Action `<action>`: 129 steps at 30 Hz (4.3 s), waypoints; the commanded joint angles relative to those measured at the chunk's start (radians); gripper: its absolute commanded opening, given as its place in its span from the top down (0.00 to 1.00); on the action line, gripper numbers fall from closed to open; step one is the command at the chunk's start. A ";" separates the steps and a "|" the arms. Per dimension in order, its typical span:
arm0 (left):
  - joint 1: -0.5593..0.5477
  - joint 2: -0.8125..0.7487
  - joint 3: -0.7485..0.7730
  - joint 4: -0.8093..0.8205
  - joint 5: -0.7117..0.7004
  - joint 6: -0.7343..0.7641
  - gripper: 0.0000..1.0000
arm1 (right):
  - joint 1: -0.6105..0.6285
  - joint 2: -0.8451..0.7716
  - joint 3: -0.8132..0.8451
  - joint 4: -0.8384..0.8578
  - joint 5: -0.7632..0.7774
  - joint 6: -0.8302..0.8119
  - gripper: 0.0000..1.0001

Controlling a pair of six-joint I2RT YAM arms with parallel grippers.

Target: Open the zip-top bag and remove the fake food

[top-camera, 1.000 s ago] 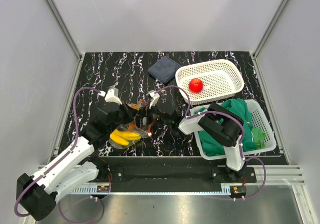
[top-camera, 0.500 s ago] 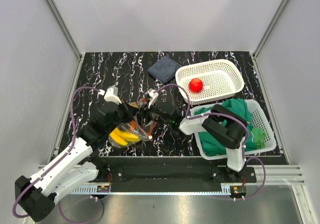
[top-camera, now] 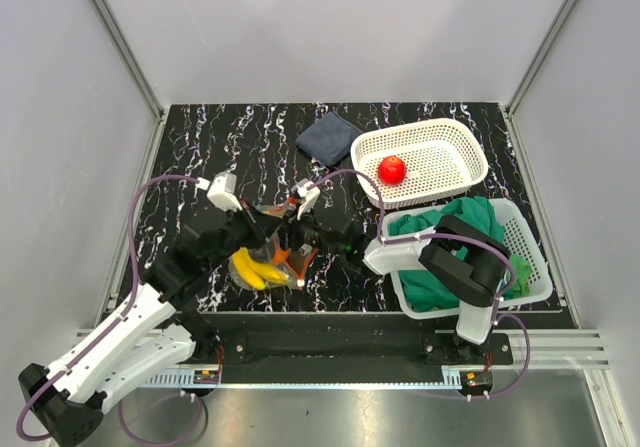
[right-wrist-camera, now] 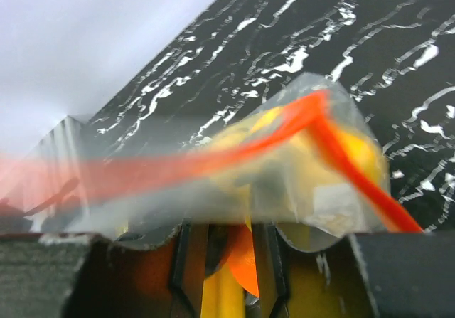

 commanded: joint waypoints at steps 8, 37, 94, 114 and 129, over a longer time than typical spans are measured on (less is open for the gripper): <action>-0.054 0.032 0.054 0.021 0.200 0.034 1.00 | -0.004 -0.113 0.011 -0.199 -0.259 -0.017 0.30; -0.054 0.117 0.121 -0.094 0.170 0.136 1.00 | -0.004 -0.229 0.040 -0.574 -0.034 0.094 0.00; -0.055 0.153 0.091 0.058 0.289 0.080 1.00 | -0.009 -0.110 -0.069 -0.252 -0.206 0.339 0.09; -0.063 0.117 0.063 0.066 0.289 0.080 1.00 | 0.011 -0.020 -0.038 -0.223 -0.020 0.244 0.28; -0.062 -0.017 0.041 -0.141 -0.002 0.156 1.00 | 0.013 -0.380 -0.034 -0.597 0.075 0.129 0.73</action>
